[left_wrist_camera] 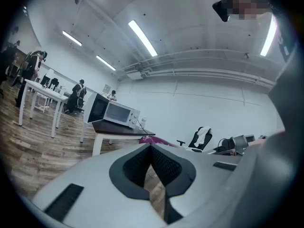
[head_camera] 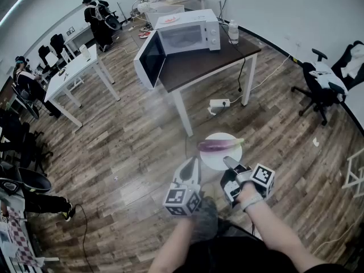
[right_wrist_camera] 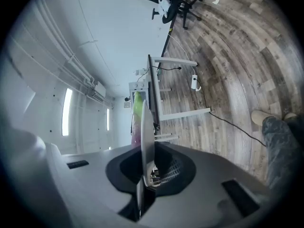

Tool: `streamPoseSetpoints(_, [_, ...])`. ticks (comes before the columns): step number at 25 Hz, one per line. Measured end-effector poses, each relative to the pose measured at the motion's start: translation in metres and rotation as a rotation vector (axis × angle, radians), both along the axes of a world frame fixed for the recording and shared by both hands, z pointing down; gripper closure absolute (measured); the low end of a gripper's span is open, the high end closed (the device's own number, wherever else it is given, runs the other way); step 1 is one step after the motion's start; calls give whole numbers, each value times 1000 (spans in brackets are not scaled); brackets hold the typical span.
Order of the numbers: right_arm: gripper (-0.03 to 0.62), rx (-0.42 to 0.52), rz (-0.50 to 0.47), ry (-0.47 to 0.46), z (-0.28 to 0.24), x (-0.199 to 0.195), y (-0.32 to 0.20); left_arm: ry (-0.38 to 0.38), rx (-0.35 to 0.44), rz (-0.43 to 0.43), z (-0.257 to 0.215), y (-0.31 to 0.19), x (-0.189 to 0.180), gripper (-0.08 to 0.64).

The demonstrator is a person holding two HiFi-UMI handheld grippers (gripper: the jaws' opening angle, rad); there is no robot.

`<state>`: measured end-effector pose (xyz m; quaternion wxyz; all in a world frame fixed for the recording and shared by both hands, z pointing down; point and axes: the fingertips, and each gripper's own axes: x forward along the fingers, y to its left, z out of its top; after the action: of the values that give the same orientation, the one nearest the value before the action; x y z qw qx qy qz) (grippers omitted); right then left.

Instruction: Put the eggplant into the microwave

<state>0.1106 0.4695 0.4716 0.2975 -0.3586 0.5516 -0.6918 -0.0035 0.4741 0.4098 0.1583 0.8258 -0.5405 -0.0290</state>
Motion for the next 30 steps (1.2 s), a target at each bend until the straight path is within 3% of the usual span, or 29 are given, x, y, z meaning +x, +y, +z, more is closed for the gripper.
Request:
streamPoseSetpoints(14, [566,43,-28,29,-6,-5,-71,-5,5,-12,1,-76,-3,560])
streamPoseSetpoints(30, [566,37,-16,2,-8,-28,-193,-13,2,-5,-2,-196,-28,560])
